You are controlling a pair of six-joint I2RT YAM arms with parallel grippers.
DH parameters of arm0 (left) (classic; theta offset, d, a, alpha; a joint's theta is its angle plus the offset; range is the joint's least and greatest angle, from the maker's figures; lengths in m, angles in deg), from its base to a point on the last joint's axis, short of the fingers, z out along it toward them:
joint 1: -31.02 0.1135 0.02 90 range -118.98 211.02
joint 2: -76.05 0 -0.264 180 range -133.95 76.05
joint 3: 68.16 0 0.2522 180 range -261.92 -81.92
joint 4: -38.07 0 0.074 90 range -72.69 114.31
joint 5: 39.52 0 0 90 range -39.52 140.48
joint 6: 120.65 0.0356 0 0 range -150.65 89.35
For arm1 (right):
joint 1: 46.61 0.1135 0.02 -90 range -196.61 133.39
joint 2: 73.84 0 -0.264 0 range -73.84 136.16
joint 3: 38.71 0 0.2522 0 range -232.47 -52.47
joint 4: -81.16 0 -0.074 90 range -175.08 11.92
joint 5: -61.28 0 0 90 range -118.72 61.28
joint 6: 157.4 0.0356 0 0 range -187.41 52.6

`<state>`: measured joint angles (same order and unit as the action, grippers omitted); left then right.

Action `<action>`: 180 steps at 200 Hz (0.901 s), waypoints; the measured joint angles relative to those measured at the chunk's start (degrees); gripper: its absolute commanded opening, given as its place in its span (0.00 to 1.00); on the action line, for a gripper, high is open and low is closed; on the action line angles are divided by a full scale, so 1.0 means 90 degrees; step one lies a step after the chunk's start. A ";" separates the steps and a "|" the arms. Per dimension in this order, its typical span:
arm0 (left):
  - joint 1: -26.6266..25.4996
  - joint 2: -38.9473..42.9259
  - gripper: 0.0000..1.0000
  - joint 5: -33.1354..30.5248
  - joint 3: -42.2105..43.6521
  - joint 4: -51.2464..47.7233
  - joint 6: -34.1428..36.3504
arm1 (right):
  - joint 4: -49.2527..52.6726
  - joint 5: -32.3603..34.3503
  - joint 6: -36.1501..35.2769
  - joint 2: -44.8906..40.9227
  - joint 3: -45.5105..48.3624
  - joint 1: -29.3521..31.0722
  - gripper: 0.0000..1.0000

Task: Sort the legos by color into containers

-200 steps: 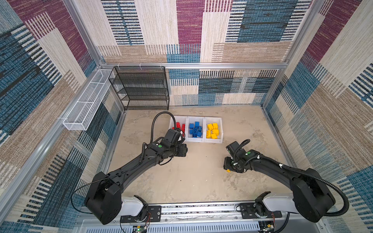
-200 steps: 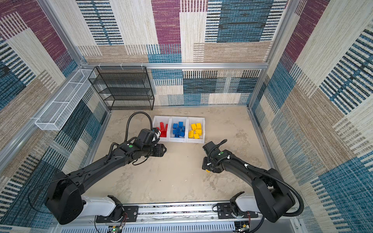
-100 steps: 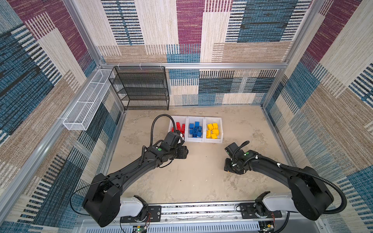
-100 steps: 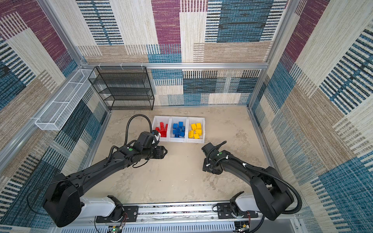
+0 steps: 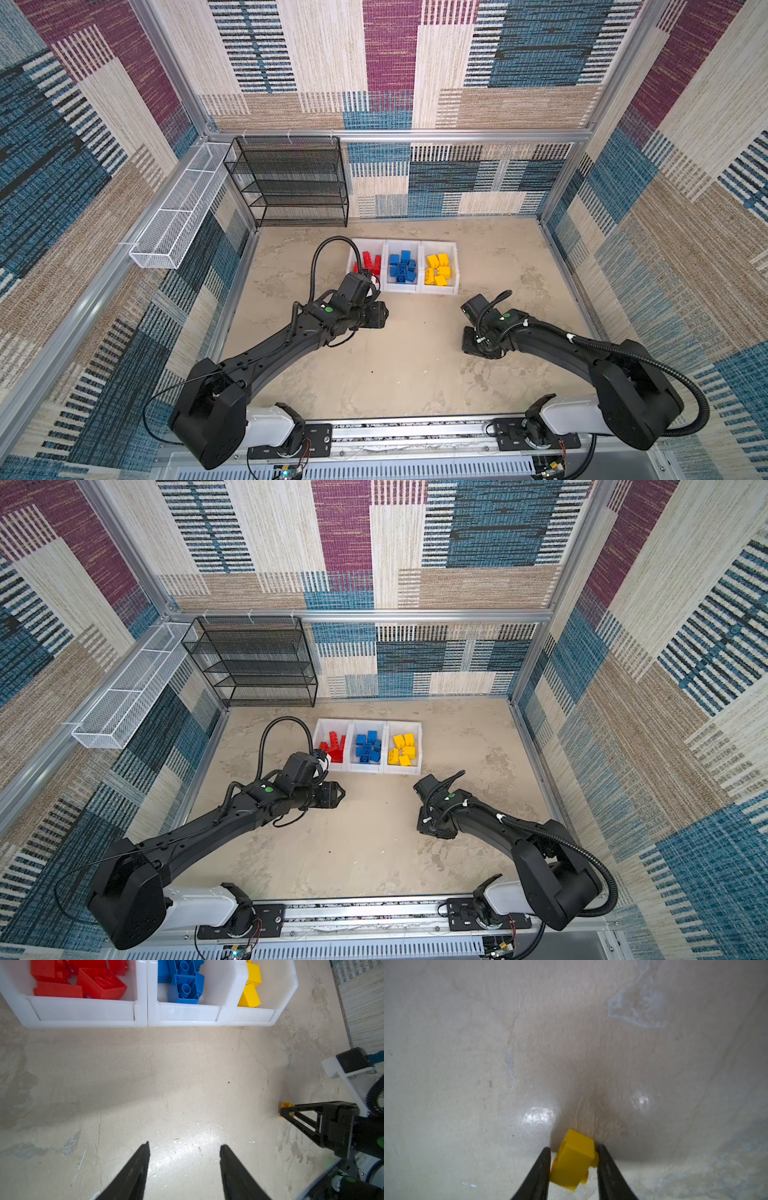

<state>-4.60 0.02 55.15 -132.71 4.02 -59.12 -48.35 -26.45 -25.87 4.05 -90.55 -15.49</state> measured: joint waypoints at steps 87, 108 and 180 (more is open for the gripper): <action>-0.0017 0.0248 0.58 -0.0032 0.0085 -0.0034 -0.0005 | 0.0117 0.0126 -0.0165 0.0146 -0.0855 0.0005 0.31; -0.0019 0.0330 0.58 -0.0138 0.0085 -0.0107 -0.0005 | 0.0107 0.0240 -0.0474 0.0588 -0.1690 -0.0041 0.31; -0.0032 0.0648 0.58 -0.0236 0.0231 -0.0177 -0.0175 | 0.0226 0.0270 -0.1217 0.0257 -0.1171 -0.0032 0.53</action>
<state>-4.88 5.86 53.03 -130.63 2.42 -60.69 -46.31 -24.03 -36.82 6.37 -101.09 -15.78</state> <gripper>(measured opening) 0.578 0.493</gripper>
